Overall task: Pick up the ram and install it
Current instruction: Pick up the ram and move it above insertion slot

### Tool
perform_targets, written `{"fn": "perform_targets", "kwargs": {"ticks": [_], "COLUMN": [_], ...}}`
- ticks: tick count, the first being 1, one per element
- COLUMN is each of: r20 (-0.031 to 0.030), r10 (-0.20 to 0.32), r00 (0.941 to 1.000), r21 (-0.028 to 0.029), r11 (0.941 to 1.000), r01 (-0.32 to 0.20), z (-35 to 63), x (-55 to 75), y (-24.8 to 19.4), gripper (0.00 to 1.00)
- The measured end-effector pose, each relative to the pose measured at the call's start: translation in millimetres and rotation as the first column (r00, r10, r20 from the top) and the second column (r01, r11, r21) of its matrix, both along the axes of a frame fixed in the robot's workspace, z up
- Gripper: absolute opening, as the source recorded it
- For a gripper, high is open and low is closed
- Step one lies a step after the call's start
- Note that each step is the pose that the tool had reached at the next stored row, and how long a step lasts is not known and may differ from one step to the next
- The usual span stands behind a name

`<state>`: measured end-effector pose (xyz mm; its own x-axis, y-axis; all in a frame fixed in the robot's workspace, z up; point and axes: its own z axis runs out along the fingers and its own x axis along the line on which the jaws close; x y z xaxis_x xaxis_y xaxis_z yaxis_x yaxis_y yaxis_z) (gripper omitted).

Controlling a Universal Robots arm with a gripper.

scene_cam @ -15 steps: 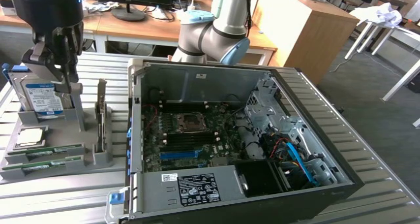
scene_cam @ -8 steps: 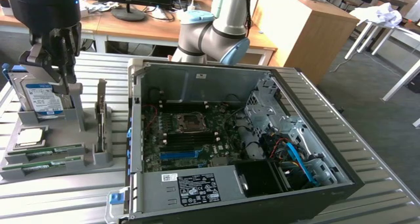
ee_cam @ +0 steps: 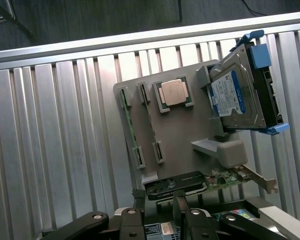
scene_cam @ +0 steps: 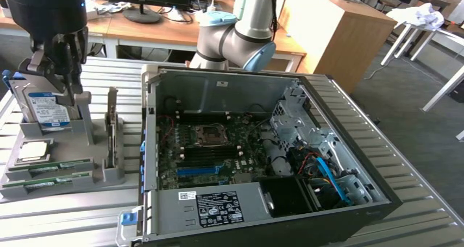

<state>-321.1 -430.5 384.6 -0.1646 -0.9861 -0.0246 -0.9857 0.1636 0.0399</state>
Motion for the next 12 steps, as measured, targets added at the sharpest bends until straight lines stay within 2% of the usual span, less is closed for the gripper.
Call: {"fn": "perform_targets", "kwargs": {"ticks": [12], "r20": [0.0], "r10": [0.0], "r00": [1.0], "r21": [-0.0001], "r11": [1.0], "r01": [0.0], "z": [-1.3], "x": [-1.7], "y": [-1.1], "gripper": [0.36]}}
